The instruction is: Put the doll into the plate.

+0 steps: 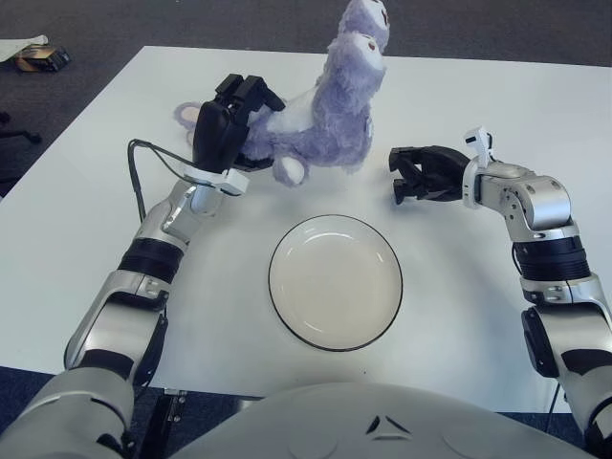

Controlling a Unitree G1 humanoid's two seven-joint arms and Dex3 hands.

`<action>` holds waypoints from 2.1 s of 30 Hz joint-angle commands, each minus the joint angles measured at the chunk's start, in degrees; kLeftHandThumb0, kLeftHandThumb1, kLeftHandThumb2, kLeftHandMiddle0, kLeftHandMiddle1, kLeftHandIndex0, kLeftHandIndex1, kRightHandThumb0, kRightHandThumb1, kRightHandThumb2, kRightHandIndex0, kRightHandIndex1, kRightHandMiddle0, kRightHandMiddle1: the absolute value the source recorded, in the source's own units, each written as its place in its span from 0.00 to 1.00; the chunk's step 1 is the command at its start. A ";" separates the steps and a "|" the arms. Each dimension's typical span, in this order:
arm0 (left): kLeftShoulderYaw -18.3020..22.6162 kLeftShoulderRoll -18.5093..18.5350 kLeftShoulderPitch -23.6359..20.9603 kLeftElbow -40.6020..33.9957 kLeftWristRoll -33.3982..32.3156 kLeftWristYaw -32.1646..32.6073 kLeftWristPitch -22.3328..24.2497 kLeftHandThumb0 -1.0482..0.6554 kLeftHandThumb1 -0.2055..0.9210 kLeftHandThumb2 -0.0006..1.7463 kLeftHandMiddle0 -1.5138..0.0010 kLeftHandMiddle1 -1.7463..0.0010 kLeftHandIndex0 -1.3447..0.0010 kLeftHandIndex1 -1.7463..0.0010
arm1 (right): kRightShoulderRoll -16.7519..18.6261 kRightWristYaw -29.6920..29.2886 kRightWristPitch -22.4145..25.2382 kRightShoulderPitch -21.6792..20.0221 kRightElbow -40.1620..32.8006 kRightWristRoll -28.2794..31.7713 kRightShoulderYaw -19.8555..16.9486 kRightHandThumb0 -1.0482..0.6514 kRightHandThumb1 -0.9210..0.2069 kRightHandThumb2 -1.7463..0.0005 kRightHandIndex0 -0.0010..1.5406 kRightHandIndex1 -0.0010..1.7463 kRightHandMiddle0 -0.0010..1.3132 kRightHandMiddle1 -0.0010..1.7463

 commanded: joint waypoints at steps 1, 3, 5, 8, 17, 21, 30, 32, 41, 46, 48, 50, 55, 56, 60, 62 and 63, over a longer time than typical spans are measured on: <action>1.56 0.52 1.03 0.23 -3.36 -2.80 -2.07 0.61 0.12 1.00 0.39 0.03 0.50 0.00 | 0.08 -0.12 -1.56 -0.51 3.16 -1.50 0.36 0.61 0.47 0.29 0.29 1.00 0.33 1.00; 2.00 0.36 1.37 0.09 -4.33 -4.05 -2.53 0.61 0.11 1.00 0.39 0.03 0.50 0.00 | 0.07 -0.07 -2.30 -0.67 3.98 -1.72 0.49 0.61 0.46 0.30 0.29 1.00 0.32 1.00; 2.39 0.14 1.60 -0.06 -4.85 -4.98 -2.78 0.61 0.11 1.00 0.39 0.04 0.50 0.00 | 0.02 0.03 -2.89 -0.80 4.63 -1.85 0.56 0.61 0.45 0.30 0.28 1.00 0.32 1.00; 2.94 -0.15 2.25 -0.52 -5.78 -6.34 -3.34 0.61 0.11 1.00 0.38 0.04 0.50 0.00 | 0.13 0.52 -5.77 -1.62 8.51 -2.79 0.78 0.61 0.44 0.31 0.28 1.00 0.31 1.00; 4.22 -0.69 4.25 -2.02 -6.49 -8.89 -5.32 0.61 0.11 1.00 0.38 0.05 0.49 0.00 | 0.35 0.32 -9.74 -3.50 15.04 -4.81 0.87 0.61 0.43 0.32 0.27 1.00 0.31 1.00; 4.75 -0.65 5.16 -2.76 -6.58 -9.78 -6.65 0.61 0.10 1.00 0.37 0.05 0.49 0.00 | 0.35 0.35 -12.16 -4.49 18.68 -5.82 0.73 0.61 0.44 0.31 0.27 1.00 0.31 1.00; 5.96 -1.34 8.00 -5.28 -4.81 -9.82 -9.21 0.61 0.10 1.00 0.37 0.07 0.49 0.00 | 0.90 0.07 -17.19 -5.79 24.56 -7.70 0.55 0.61 0.53 0.26 0.41 1.00 0.32 0.93; 5.73 -2.30 10.08 -8.33 -4.95 -10.43 -9.09 0.61 0.10 1.00 0.37 0.07 0.49 0.00 | 1.10 0.14 -18.10 -5.99 25.73 -7.90 0.33 0.61 0.53 0.26 0.42 1.00 0.32 0.94; 5.76 -3.84 14.53 -14.41 -8.78 -15.29 -8.89 0.61 0.11 0.99 0.38 0.05 0.50 0.00 | 1.89 1.01 -21.62 -7.70 31.18 -7.94 -0.37 0.61 0.57 0.22 0.44 1.00 0.33 0.95; 6.77 -4.20 14.41 -14.51 -6.16 -14.95 -10.67 0.61 0.12 0.99 0.39 0.04 0.50 0.00 | 2.32 1.03 -21.94 -8.87 32.92 -7.99 -0.80 0.61 0.61 0.20 0.46 1.00 0.38 0.93; 6.29 -4.11 13.42 -13.32 -5.36 -15.15 -12.32 0.61 0.12 0.99 0.39 0.04 0.50 0.00 | 2.44 0.89 -21.80 -9.10 33.01 -8.05 -0.88 0.61 0.62 0.20 0.46 1.00 0.39 0.92; 6.08 -4.10 12.52 -12.17 -4.59 -15.10 -13.70 0.61 0.12 0.99 0.39 0.04 0.49 0.00 | 2.50 0.83 -21.84 -9.23 33.08 -8.22 -0.84 0.61 0.64 0.19 0.47 1.00 0.40 0.91; 7.40 -4.53 11.19 -10.26 -0.18 -12.54 -16.19 0.61 0.11 1.00 0.40 0.04 0.49 0.00 | 2.63 0.73 -22.28 -9.34 33.48 -8.77 -0.96 0.61 0.65 0.18 0.47 1.00 0.41 0.92; 7.80 -4.52 10.98 -10.07 1.22 -11.72 -16.49 0.61 0.12 1.00 0.40 0.03 0.49 0.00 | 2.67 0.69 -22.38 -9.43 33.70 -8.86 -0.99 0.61 0.65 0.18 0.47 1.00 0.41 0.92; 8.30 -3.96 9.98 -8.96 4.75 -9.90 -17.54 0.61 0.12 1.00 0.42 0.01 0.48 0.01 | 2.77 0.73 -22.69 -10.00 34.91 -9.09 -1.15 0.61 0.65 0.17 0.47 1.00 0.39 0.94; 8.08 -3.50 9.41 -8.23 5.33 -9.76 -18.09 0.61 0.12 1.00 0.42 0.00 0.47 0.01 | 2.83 0.72 -22.73 -10.42 35.66 -9.05 -1.33 0.61 0.65 0.17 0.47 1.00 0.38 0.95; 7.95 -3.30 9.11 -7.85 5.47 -9.78 -18.32 0.61 0.12 1.00 0.42 0.00 0.47 0.02 | 2.87 0.70 -22.73 -10.67 36.07 -9.01 -1.44 0.61 0.65 0.17 0.47 1.00 0.38 0.95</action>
